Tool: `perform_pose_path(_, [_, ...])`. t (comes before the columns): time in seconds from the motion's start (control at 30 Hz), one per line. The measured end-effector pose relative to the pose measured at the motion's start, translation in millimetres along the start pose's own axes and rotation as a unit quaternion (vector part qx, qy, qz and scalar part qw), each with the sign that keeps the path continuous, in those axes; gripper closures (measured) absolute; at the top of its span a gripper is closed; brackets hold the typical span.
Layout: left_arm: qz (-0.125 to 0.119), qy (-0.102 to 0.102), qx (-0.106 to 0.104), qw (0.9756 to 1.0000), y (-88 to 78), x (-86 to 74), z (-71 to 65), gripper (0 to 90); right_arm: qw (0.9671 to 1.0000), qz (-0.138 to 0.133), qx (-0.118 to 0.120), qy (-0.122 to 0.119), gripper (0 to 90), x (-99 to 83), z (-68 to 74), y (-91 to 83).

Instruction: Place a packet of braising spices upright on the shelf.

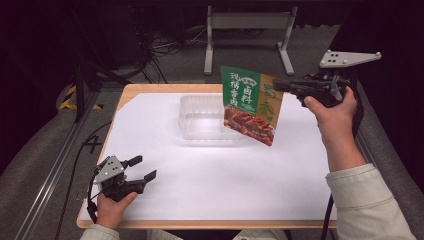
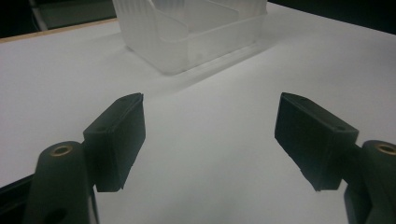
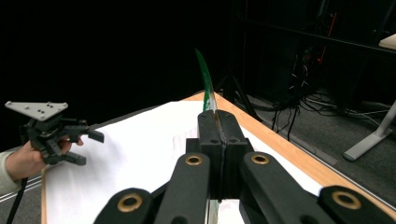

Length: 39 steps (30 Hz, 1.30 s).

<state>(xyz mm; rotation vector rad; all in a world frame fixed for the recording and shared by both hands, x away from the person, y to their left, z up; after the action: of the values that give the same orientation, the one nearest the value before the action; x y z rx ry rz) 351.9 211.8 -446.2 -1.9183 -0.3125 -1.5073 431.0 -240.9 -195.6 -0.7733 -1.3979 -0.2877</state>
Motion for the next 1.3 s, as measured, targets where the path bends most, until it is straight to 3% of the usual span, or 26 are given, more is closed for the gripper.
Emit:
perform_pose_path(0.5, [-0.005, 0.002, -0.01, 0.9999, 3.7, 2.6, 1.4, 25.3, 0.9999, -0.003, -0.012, 0.01, 90.0, 19.0, -4.8, 60.1])
perform_pose_path(1.3, [-0.011, 0.001, -0.015, 0.9998, 3.4, 3.1, 2.8, 25.3, 0.9984, -0.023, -0.039, 0.034, 90.0, 25.5, -5.1, 123.6])
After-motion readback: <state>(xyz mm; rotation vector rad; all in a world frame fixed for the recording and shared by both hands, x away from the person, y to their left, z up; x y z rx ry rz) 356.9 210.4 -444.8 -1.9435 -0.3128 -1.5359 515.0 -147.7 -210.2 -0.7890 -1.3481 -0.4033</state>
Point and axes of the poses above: each handheld gripper's, and its own axes: y roughly forward along the jaws, x roughly out of its top, z roughly to its left, the point moved 4 cm from there along y, roughly forward along the jaws, and after that the axes turned 5 degrees about -x, right-handed, at the moved point
